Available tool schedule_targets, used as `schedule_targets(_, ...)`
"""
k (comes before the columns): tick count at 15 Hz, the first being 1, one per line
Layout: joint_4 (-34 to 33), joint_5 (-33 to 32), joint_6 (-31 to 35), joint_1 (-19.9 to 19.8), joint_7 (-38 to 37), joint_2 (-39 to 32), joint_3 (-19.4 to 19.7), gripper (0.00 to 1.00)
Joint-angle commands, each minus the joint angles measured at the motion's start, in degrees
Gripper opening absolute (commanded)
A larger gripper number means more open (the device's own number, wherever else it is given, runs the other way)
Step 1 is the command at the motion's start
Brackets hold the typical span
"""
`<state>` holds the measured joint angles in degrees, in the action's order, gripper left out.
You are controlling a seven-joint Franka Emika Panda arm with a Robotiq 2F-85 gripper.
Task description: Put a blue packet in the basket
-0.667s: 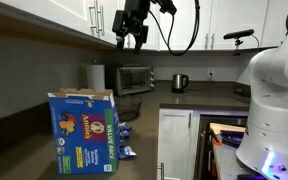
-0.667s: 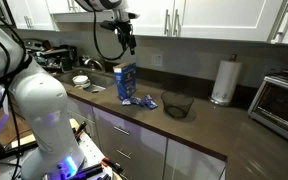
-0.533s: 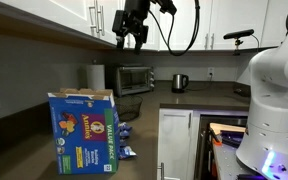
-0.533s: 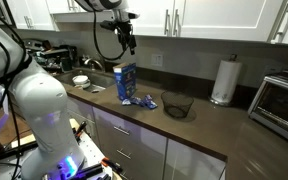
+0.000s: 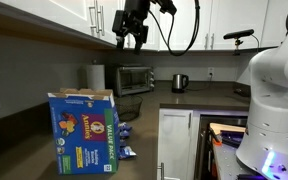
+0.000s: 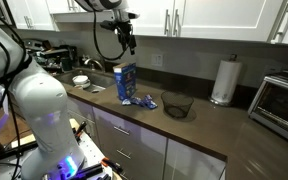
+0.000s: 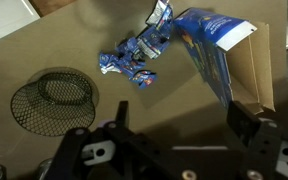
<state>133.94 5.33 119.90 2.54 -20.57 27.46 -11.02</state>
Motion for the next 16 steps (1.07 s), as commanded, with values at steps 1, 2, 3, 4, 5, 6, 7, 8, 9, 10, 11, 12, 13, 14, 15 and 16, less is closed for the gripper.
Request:
schedule_targets(1, 0.64, 0.12, 0.41, 0.20, 0.14, -0.40, 0.77, 1.00)
schedule_targets(2, 1.23, -0.17, 0.74, -0.20, -0.08, -0.64, 0.97, 1.00)
schedule_targets(3, 2.22, -0.49, 1.17, -0.64, 0.01, -0.98, 1.40, 1.00)
schedule_targets(4, 3.12, -1.27, 1.47, -1.23, -0.18, -1.34, 1.67, 1.00)
schedule_targets(5, 4.15, -2.34, 1.96, -1.94, -0.10, -1.86, 2.12, 1.00)
schedule_targets(6, 5.04, -3.05, 2.37, -2.49, 0.03, -2.56, 2.63, 1.00)
schedule_targets(7, 5.93, -4.47, 3.22, -3.28, -0.24, -3.32, 2.84, 1.00)
schedule_targets(8, 6.78, -5.62, 4.81, -3.89, -0.25, -4.26, 3.14, 1.00)
schedule_targets(9, 7.51, -7.53, 6.68, -4.69, -1.04, -5.30, 3.10, 1.00)
schedule_targets(10, 8.06, -9.04, 9.04, -5.26, -1.56, -6.68, 3.15, 1.00)
schedule_targets(11, 8.45, -10.30, 11.26, -5.70, -1.89, -8.17, 3.23, 1.00)
schedule_targets(12, 8.71, -11.23, 13.13, -5.95, -2.13, -9.62, 3.26, 1.00)
schedule_targets(13, 8.47, -11.24, 14.80, -5.80, -1.93, -11.57, 3.47, 1.00)
schedule_targets(14, 8.20, -10.59, 16.43, -5.36, -1.48, -13.48, 3.69, 1.00)
schedule_targets(15, 7.96, -10.58, 17.92, -5.10, -1.38, -15.08, 3.70, 1.00)
schedule_targets(16, 7.36, -10.45, 19.21, -4.73, -1.00, -16.90, 3.75, 1.00)
